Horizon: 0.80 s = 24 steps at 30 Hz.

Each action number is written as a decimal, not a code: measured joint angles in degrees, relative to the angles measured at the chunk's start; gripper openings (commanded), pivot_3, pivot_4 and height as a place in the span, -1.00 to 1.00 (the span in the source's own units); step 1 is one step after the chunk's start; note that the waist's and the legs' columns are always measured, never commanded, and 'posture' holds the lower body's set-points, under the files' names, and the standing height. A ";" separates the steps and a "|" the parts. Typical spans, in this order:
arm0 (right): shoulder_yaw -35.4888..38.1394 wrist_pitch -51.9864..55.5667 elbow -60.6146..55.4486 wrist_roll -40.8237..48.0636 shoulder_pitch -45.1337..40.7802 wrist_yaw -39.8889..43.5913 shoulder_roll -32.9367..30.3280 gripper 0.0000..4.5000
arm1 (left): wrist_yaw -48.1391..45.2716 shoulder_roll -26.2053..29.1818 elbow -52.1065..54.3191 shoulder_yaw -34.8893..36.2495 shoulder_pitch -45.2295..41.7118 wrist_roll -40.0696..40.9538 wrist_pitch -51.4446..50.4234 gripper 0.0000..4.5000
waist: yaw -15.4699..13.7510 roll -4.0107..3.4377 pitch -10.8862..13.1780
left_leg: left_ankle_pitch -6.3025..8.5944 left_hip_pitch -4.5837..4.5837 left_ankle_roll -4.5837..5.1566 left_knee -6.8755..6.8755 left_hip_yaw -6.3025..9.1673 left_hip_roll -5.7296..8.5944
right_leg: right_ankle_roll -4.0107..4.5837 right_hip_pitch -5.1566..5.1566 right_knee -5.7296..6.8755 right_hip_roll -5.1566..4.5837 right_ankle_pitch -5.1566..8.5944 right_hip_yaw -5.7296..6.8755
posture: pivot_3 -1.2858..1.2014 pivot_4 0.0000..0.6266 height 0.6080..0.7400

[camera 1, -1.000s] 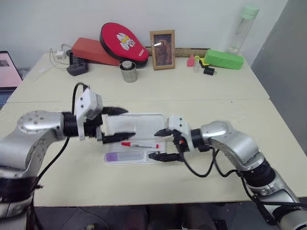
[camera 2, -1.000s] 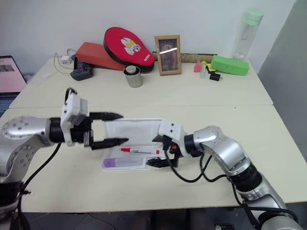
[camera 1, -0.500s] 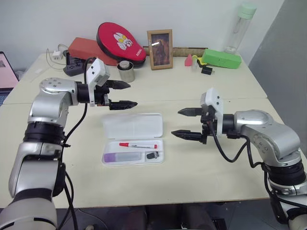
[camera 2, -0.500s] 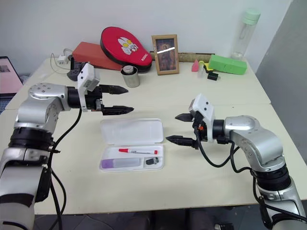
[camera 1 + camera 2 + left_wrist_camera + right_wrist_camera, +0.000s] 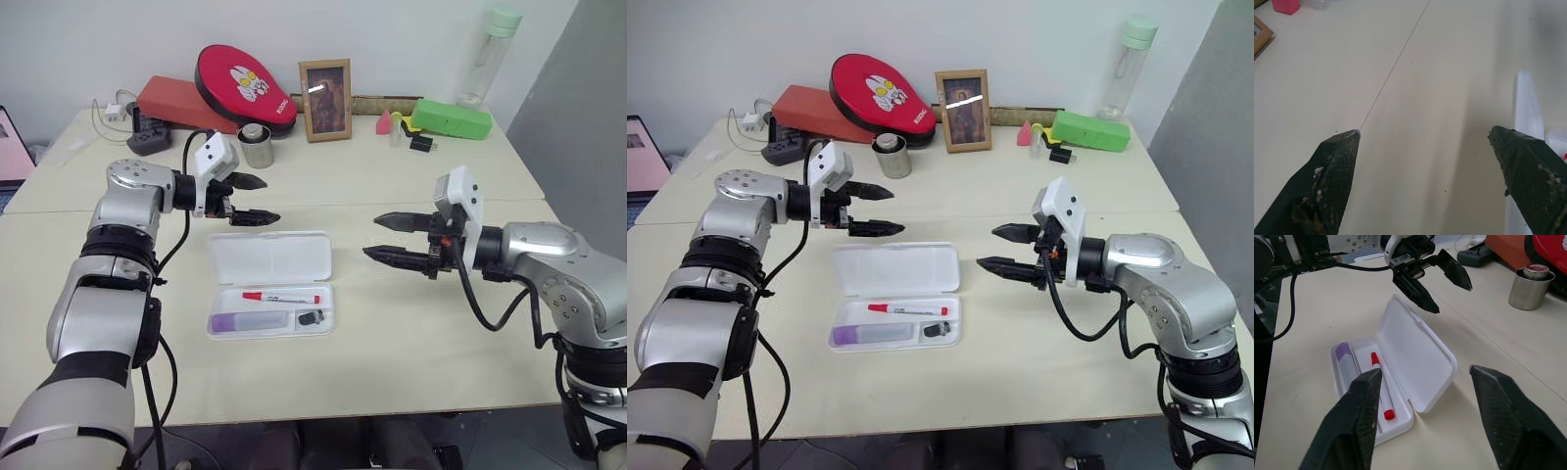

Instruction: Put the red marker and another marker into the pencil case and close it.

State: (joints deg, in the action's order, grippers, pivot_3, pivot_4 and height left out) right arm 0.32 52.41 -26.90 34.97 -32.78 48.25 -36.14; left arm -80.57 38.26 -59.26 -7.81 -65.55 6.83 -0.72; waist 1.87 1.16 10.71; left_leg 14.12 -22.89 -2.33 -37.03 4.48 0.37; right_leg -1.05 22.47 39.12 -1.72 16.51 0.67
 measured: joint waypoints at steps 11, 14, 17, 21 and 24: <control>-1.59 -1.46 0.35 -0.21 0.00 -0.72 -1.01 0.49 | -0.32 0.08 -1.40 1.50 -0.44 -0.91 0.14 1.00 | 0.03 0.00 0.00 | 0.00 0.00 0.00 0.00 0.00 -0.01 | 0.00 0.00 0.01 0.00 0.00 0.00 | 0.03 -0.52 1.00; -1.59 -1.71 0.35 0.08 -0.01 -0.31 -1.48 0.84 | -1.33 0.35 -1.52 1.55 -0.45 -1.07 0.01 1.00 | 0.02 0.00 0.00 | 0.00 0.01 0.00 0.00 0.00 -0.01 | 0.00 0.00 0.02 0.00 0.00 0.00 | 0.03 -0.52 1.00; -1.59 -2.02 0.37 0.10 -0.10 -0.16 -1.65 1.00 | -1.65 0.37 -2.29 1.55 -0.50 -1.63 -0.19 0.92 | 0.02 0.00 0.00 | 0.00 0.01 0.00 -0.01 0.00 0.00 | 0.00 0.00 0.02 0.00 0.00 0.00 | 0.03 -0.52 1.00; -1.59 -2.47 0.78 0.03 -0.42 -0.43 -1.65 1.00 | -1.78 0.37 -4.54 1.63 -1.44 -2.46 -1.05 0.58 | 0.02 0.00 0.00 | 0.00 0.00 0.00 -0.01 0.00 0.01 | 0.00 0.00 0.02 0.01 0.00 0.01 | 0.03 -0.52 1.00; -1.59 -2.73 0.86 0.01 -0.43 -0.78 -1.65 1.00 | -2.08 0.36 -4.68 2.08 -1.70 -2.67 -1.27 0.30 | 0.02 0.00 0.00 | 0.00 0.00 0.00 -0.01 0.00 0.00 | 0.00 0.00 0.02 0.00 0.00 0.00 | 0.03 -0.52 1.00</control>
State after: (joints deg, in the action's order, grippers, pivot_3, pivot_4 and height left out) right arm -1.27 49.67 -26.04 34.98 -33.20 47.47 -37.79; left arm -82.65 38.62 -63.94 -5.73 -67.25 4.17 -1.99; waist 1.89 1.16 10.71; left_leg 14.12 -22.89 -2.34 -37.04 4.48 0.37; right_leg -1.05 22.47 39.14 -1.72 16.51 0.67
